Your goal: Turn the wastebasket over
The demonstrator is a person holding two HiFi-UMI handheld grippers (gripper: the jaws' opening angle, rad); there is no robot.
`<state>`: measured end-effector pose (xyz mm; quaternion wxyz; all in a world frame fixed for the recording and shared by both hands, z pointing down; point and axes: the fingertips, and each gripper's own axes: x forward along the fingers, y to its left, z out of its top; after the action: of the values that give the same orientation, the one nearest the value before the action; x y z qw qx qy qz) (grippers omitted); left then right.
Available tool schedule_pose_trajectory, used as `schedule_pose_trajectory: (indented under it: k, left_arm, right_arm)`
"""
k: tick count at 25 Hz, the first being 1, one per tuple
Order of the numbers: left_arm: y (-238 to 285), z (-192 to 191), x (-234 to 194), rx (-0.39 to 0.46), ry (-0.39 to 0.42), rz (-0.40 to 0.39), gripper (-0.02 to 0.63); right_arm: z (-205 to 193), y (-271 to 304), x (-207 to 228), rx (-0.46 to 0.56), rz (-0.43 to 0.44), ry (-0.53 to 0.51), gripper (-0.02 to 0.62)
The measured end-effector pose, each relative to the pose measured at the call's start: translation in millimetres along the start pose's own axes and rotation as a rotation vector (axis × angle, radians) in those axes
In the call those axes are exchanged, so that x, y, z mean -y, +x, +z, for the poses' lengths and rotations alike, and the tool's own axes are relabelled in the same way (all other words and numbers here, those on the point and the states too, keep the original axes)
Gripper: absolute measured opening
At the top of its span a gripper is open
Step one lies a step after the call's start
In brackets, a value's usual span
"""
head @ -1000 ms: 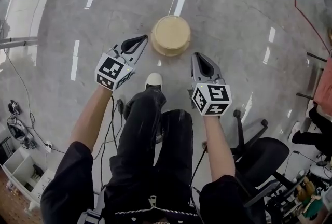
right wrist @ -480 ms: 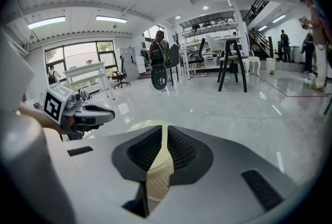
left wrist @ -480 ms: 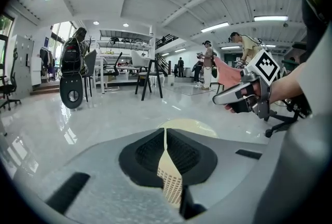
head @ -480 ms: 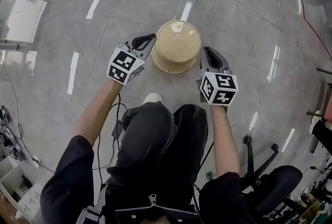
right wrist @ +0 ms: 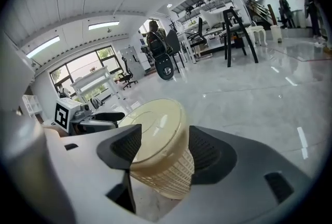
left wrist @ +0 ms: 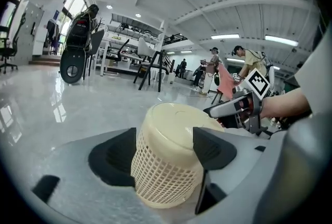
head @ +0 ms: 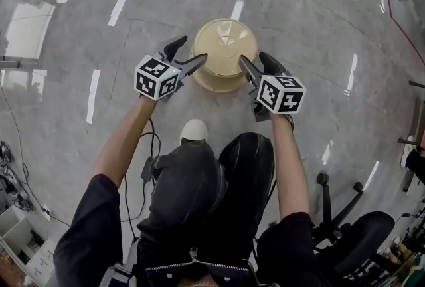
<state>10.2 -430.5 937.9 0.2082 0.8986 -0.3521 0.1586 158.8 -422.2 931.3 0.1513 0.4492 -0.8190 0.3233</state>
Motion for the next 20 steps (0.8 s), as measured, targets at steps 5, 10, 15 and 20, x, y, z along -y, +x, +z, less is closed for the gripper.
schedule_pose_trajectory:
  k: [5,10,15,20]
  left_arm:
    - [10,-5,10,-0.023,-0.096,-0.117,0.33]
    - [15,-3,23,0.018,-0.074,-0.12,0.328]
    - [31,2,56,0.048,-0.061,-0.156,0.328]
    - [40,-2,76,0.066,-0.084,-0.187,0.328]
  right_arm:
    - [-5,11,5,-0.028,0.037,0.046,0.267]
    - [-4,5,11,-0.017,-0.005,0.019,0.265]
    - [6,-27,30,0.026,-0.085,-0.014,0.265]
    - [40,-66,16,0.108,-0.133,-0.146,0.264]
